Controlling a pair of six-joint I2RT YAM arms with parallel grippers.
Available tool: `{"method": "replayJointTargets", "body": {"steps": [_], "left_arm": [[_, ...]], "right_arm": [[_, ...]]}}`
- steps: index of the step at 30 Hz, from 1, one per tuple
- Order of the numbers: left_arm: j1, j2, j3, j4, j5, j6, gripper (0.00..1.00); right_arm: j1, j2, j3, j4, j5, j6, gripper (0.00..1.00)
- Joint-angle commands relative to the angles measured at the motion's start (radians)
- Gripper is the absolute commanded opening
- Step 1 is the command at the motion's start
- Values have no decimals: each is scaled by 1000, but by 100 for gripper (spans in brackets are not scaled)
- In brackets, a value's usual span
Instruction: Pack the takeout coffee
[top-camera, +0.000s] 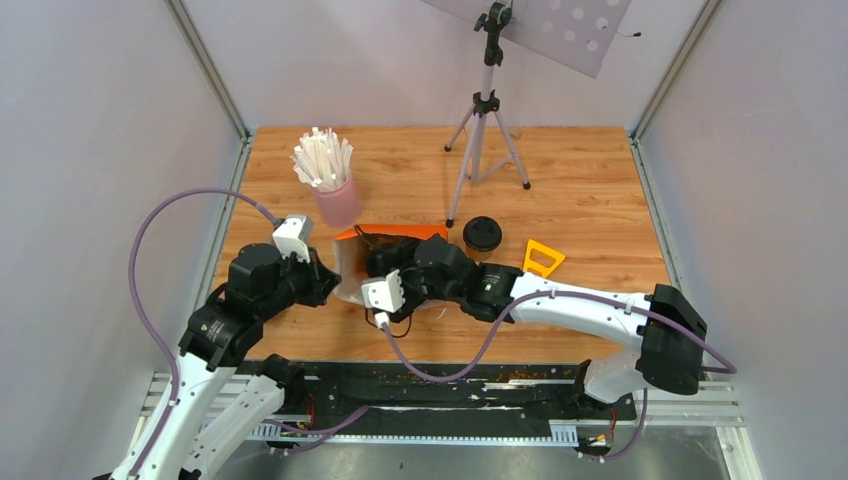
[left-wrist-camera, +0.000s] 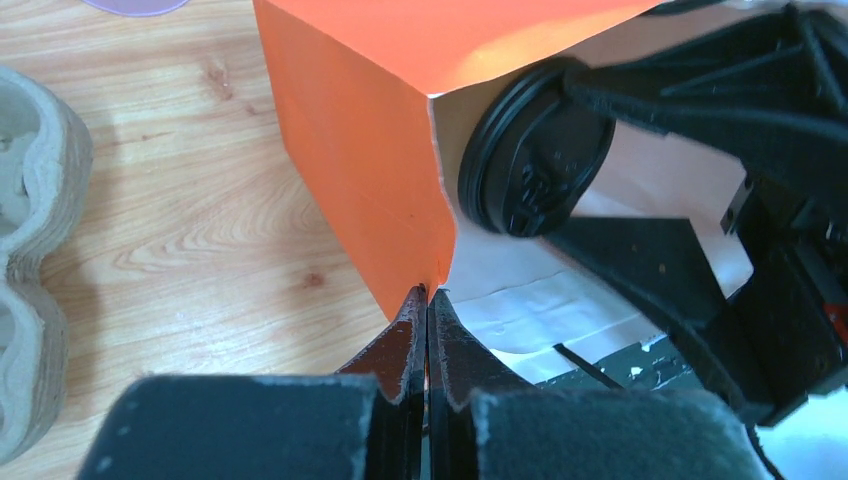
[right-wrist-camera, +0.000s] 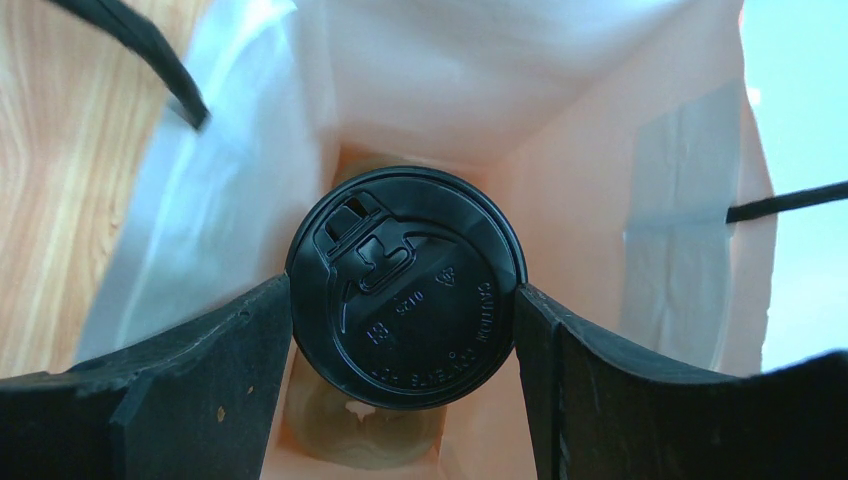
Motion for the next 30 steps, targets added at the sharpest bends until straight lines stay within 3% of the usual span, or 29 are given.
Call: {"method": "replayJointTargets", "body": {"steps": [1,11,30], "left_arm": [[2,7,4,-41,10,42,0],[2,8,-6,-47,59,66,0],[3,64,-1,49,98,47,0]], "right_arm": [[-25,14,60,-20,-29,-16,50],[-24,105,197,-102,-57,-69,50],[-70,46,101,-177,34,-211,49]]}}
